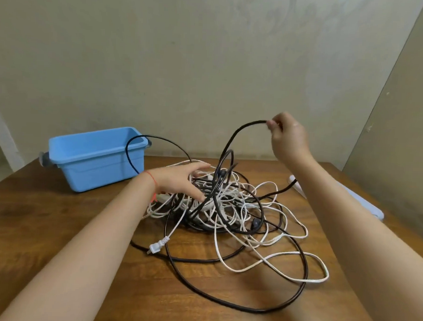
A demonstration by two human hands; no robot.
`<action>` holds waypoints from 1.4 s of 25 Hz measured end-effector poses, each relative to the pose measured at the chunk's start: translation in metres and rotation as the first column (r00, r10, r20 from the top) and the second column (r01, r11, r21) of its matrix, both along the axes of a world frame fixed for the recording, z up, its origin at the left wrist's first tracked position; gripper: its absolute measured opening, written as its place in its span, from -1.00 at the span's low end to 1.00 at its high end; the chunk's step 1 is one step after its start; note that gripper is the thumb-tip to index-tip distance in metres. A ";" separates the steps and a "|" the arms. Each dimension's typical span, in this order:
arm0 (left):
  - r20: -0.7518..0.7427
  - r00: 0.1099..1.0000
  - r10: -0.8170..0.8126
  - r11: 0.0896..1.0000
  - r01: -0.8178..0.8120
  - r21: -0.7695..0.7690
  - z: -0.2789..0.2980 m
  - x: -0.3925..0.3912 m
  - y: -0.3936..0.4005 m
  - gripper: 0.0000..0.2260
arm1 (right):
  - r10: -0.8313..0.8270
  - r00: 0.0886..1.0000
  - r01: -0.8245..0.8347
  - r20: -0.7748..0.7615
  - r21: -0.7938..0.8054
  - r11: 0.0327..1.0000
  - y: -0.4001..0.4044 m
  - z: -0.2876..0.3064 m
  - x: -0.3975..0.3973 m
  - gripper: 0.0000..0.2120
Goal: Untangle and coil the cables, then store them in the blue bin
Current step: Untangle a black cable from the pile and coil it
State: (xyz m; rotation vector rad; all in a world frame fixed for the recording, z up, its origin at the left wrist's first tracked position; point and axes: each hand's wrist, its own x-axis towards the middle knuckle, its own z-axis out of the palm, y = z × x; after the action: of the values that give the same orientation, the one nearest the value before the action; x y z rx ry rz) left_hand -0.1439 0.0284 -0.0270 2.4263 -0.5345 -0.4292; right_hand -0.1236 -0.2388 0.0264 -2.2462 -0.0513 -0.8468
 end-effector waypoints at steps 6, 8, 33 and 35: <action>0.208 0.958 0.196 0.868 -0.071 -0.492 0.032 0.014 -0.053 -0.53 | 0.264 0.931 -0.286 -0.251 -0.056 0.956 0.015 -0.010 -0.010 -0.81; 0.230 0.936 0.265 0.847 -0.112 -0.520 0.023 0.020 -0.076 -0.77 | 0.341 0.886 -0.377 -0.315 -0.062 0.924 0.022 -0.008 -0.016 -0.87; 0.516 0.704 0.489 0.872 -0.373 -0.316 0.056 0.055 -0.050 -0.72 | -0.144 0.878 -0.047 -0.456 -0.382 0.923 0.021 -0.032 0.010 -0.73; 0.553 0.719 0.422 0.897 -0.420 -0.138 0.040 0.053 -0.040 -0.72 | -0.324 0.904 0.072 -0.281 -0.645 0.761 0.031 -0.040 0.006 -0.64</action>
State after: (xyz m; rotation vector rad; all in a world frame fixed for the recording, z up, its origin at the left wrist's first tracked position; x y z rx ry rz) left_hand -0.0911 -0.0112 0.0134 2.5539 -0.1911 0.5227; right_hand -0.1175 -0.2074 -0.0139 -3.0669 0.1145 -0.5213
